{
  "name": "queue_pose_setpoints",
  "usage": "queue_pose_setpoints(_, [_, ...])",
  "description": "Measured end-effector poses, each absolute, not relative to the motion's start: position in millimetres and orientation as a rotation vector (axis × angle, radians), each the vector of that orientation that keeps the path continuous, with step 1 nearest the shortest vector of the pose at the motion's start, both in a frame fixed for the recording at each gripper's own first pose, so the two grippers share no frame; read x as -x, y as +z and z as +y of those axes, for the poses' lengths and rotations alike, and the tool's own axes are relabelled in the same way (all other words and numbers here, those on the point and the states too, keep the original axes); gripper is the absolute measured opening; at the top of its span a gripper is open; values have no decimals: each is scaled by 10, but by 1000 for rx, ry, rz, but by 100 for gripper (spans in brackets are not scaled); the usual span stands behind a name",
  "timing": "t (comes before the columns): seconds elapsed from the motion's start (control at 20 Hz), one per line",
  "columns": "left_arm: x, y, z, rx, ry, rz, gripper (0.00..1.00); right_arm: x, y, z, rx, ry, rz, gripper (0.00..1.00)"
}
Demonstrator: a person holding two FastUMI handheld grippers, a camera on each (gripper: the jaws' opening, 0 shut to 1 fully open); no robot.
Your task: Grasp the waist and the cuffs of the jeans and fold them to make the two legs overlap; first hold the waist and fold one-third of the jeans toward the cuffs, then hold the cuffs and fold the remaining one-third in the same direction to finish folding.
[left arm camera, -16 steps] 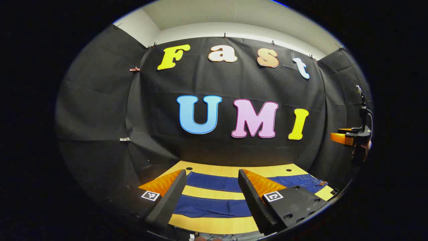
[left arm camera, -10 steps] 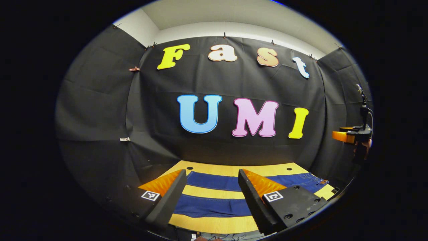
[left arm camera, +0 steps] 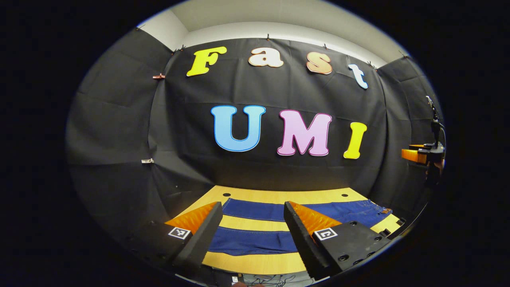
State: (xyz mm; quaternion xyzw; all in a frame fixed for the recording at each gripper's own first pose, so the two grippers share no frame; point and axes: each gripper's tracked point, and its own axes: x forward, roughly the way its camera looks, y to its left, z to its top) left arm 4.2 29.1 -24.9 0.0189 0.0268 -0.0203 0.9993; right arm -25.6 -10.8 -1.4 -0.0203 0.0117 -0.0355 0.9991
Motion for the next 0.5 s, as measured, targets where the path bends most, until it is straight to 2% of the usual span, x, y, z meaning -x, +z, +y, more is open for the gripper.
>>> queue_pose_setpoints(0.2, [-93,-398,328,-90,-97,86,97,268,-111,-148,74,-74,38,97])
queue_pose_setpoints(0.5, [-169,-849,524,-187,-269,228,98,222,-500,-400,110,-62,115,97])
